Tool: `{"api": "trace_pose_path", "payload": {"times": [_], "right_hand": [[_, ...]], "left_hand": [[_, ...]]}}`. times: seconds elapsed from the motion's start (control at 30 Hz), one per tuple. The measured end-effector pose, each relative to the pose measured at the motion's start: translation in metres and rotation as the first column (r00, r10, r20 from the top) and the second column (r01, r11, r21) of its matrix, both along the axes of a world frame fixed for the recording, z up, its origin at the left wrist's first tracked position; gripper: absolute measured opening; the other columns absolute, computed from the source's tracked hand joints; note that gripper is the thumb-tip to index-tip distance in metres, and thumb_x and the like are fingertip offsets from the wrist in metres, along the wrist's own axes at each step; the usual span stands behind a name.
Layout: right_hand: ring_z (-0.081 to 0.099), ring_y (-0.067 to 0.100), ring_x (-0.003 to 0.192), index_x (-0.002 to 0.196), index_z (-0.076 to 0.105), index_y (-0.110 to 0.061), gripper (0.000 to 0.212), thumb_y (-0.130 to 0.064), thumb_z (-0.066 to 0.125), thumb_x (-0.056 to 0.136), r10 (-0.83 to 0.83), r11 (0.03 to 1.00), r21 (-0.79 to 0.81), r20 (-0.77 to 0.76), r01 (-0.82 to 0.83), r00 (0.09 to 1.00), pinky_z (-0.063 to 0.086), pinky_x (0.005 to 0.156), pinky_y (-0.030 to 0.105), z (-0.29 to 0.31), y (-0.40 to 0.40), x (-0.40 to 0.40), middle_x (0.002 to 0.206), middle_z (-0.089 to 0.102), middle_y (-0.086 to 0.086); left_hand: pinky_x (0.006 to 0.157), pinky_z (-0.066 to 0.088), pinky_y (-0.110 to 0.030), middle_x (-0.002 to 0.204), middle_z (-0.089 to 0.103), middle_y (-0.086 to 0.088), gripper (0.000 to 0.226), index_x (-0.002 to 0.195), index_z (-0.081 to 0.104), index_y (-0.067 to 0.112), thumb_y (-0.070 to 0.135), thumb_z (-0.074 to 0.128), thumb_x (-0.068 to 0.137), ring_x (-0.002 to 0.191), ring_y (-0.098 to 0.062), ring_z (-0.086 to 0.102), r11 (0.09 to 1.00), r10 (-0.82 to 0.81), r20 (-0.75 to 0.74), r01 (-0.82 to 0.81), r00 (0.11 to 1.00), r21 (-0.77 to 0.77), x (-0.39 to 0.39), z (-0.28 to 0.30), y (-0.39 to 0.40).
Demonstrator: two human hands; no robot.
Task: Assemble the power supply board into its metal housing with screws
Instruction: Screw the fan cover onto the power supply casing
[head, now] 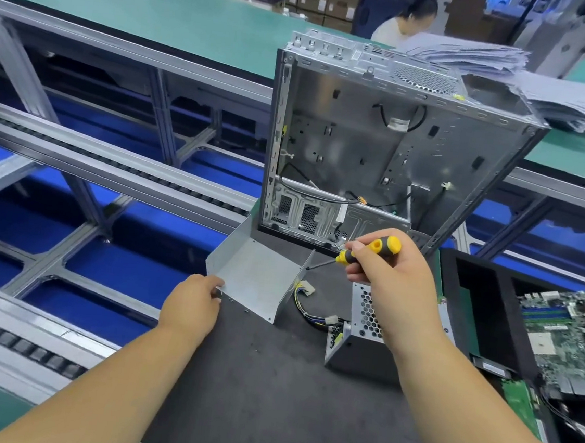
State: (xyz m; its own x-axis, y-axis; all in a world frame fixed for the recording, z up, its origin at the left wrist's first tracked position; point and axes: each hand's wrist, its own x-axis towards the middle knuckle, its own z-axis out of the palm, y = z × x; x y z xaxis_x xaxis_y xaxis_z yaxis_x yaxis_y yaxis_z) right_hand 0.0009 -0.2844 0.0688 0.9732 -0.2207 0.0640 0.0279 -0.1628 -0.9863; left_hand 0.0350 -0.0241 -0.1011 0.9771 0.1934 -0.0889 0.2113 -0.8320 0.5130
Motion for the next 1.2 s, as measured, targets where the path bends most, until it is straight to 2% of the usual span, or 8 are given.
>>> {"api": "trace_pose_path", "payload": {"times": [0.17,0.37,0.53,0.7,0.87,0.97,1.07,1.2], "right_hand": [[0.070,0.019,0.070,0.083,0.066,-0.020,0.008,-0.015,0.067,0.090,-0.004,1.000,-0.028,-0.022,0.003,1.000,0.059,0.068,0.030,-0.006,0.000,0.001,0.079,0.073,0.005],[0.070,0.017,0.070,0.084,0.067,-0.020,0.007,-0.015,0.066,0.090,-0.011,1.000,-0.030,-0.016,0.010,1.000,0.059,0.067,0.027,-0.006,-0.002,0.002,0.079,0.073,0.003],[0.070,0.017,0.070,0.084,0.066,-0.021,0.009,-0.015,0.065,0.090,-0.008,1.000,0.009,0.016,0.008,1.000,0.059,0.067,0.027,0.001,-0.008,0.000,0.080,0.073,0.003],[0.069,0.016,0.069,0.084,0.066,-0.021,0.009,-0.015,0.065,0.091,-0.002,0.998,0.056,0.067,-0.002,0.998,0.055,0.063,0.022,0.010,-0.021,-0.006,0.080,0.073,0.002],[0.067,0.017,0.065,0.076,0.064,-0.025,0.022,-0.012,0.062,0.093,-0.022,0.988,0.157,0.143,0.000,0.989,0.053,0.060,0.022,0.021,-0.037,-0.016,0.080,0.073,0.006],[0.066,0.016,0.064,0.076,0.065,-0.024,0.022,-0.011,0.062,0.093,-0.012,0.981,0.195,0.155,-0.019,0.988,0.053,0.058,0.022,0.027,-0.045,-0.021,0.080,0.073,0.006],[0.066,0.016,0.064,0.082,0.064,-0.016,0.013,-0.010,0.062,0.094,0.010,0.979,0.199,0.160,-0.043,0.987,0.054,0.059,0.022,0.032,-0.051,-0.025,0.080,0.073,0.007],[0.066,0.015,0.064,0.086,0.063,-0.010,0.009,-0.010,0.061,0.094,0.001,0.980,0.196,0.164,-0.034,0.986,0.054,0.060,0.022,0.038,-0.062,-0.030,0.082,0.073,0.009]], "left_hand": [[0.064,0.048,-0.028,0.094,0.063,0.004,0.019,0.097,0.074,0.026,0.020,0.057,0.094,0.082,-0.019,0.060,0.989,-0.044,0.048,0.037,0.998,0.145,0.003,-0.002,-0.002],[0.062,0.042,-0.026,0.093,0.057,0.005,0.008,0.087,0.065,0.024,0.023,0.060,0.093,0.079,-0.014,0.056,0.993,-0.034,0.027,0.031,0.999,0.111,0.002,0.002,-0.004],[0.062,0.039,-0.024,0.088,0.049,0.005,0.017,0.078,0.053,0.021,0.023,0.062,0.092,0.073,-0.011,0.052,0.995,-0.075,-0.028,0.076,0.997,0.066,-0.006,0.005,-0.006],[0.057,0.042,-0.026,0.075,0.062,0.004,0.013,0.077,0.058,0.023,0.023,0.066,0.088,0.069,-0.015,0.058,0.977,0.054,-0.020,-0.057,0.998,-0.203,-0.011,0.029,-0.015],[0.061,0.045,-0.026,0.071,0.068,0.002,0.013,0.072,0.063,0.021,0.016,0.073,0.080,0.067,-0.014,0.061,0.794,0.139,0.053,-0.079,0.989,-0.602,-0.011,0.082,-0.044],[0.065,0.050,-0.021,0.069,0.067,0.001,0.012,0.087,0.065,0.016,0.005,0.070,0.085,0.065,-0.010,0.062,0.582,0.032,0.095,0.059,0.995,-0.811,-0.015,0.109,-0.070],[0.062,0.052,-0.016,0.070,0.068,0.001,0.015,0.092,0.067,0.009,-0.005,0.062,0.089,0.062,-0.008,0.061,0.378,-0.060,0.109,0.123,0.992,-0.917,-0.019,0.123,-0.101],[0.059,0.052,-0.015,0.072,0.070,-0.002,0.017,0.090,0.070,0.005,-0.006,0.057,0.092,0.061,-0.007,0.061,0.216,-0.113,0.061,0.084,0.992,-0.973,-0.023,0.126,-0.133]]}}
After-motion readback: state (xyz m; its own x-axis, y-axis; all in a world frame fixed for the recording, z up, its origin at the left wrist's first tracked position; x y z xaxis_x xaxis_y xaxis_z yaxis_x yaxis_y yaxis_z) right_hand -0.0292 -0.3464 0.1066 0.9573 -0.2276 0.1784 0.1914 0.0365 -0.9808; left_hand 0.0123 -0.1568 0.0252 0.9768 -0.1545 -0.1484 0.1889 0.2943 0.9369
